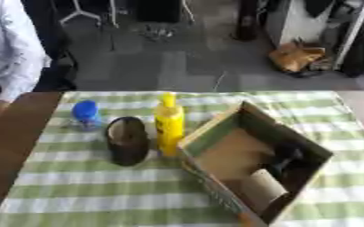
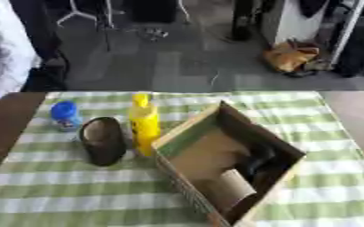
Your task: Pick up objects on the table and place them in the box.
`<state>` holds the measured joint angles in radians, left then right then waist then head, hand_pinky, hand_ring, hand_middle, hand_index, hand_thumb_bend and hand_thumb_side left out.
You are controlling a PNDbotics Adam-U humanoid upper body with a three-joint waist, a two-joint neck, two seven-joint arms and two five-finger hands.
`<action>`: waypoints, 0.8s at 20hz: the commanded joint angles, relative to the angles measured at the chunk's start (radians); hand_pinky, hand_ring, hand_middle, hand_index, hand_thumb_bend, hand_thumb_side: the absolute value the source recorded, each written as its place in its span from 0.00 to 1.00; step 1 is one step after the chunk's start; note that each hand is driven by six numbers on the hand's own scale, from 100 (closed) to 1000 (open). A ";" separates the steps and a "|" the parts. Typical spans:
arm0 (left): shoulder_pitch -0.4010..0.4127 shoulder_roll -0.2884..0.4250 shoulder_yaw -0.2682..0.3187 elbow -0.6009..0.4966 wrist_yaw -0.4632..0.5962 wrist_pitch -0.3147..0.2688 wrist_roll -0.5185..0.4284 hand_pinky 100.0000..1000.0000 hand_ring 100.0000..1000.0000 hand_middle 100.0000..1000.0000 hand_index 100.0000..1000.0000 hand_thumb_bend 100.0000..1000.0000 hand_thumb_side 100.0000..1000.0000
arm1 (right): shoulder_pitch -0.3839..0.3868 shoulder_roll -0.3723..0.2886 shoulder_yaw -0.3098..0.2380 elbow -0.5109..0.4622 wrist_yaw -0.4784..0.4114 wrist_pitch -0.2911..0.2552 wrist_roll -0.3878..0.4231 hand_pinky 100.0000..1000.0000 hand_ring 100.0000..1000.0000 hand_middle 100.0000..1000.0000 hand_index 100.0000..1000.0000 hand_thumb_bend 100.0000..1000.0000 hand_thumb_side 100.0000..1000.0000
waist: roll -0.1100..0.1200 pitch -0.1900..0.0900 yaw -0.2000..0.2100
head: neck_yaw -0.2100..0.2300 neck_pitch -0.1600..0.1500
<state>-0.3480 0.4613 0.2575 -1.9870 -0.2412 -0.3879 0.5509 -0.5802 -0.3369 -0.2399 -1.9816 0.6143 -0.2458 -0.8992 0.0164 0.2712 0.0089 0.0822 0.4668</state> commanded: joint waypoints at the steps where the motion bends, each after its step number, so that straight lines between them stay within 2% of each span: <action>1: -0.005 0.018 0.012 -0.013 0.005 0.001 0.001 0.73 0.95 0.91 1.00 0.00 1.00 | -0.013 -0.013 -0.005 -0.018 -0.005 -0.005 -0.008 0.77 0.79 0.71 0.69 0.00 1.00 | -0.001 -0.016 0.002 | 0.000 -0.008; 11: -0.007 0.025 0.008 -0.013 0.005 0.001 -0.001 0.73 0.95 0.91 1.00 0.00 1.00 | -0.013 -0.014 -0.003 -0.018 -0.003 -0.006 -0.008 0.77 0.79 0.71 0.69 0.00 1.00 | 0.000 -0.017 0.001 | 0.006 -0.008; 13: -0.013 0.049 0.004 -0.013 -0.004 0.019 -0.009 0.73 0.96 0.93 1.00 0.00 1.00 | -0.012 -0.015 -0.002 -0.018 -0.003 -0.005 -0.008 0.77 0.79 0.71 0.69 0.00 1.00 | 0.002 -0.018 0.001 | 0.006 -0.008; 16: -0.015 0.115 0.004 -0.013 -0.072 0.104 -0.056 0.71 0.96 0.96 1.00 0.00 0.98 | -0.009 -0.019 0.000 -0.018 -0.001 -0.005 -0.008 0.77 0.79 0.71 0.69 0.00 1.00 | 0.010 -0.022 0.004 | 0.011 -0.001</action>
<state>-0.3512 0.5180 0.2567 -1.9869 -0.2895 -0.3121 0.5088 -0.5800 -0.3370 -0.2396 -1.9816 0.6143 -0.2458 -0.8992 0.0244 0.2690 0.0130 0.0886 0.4646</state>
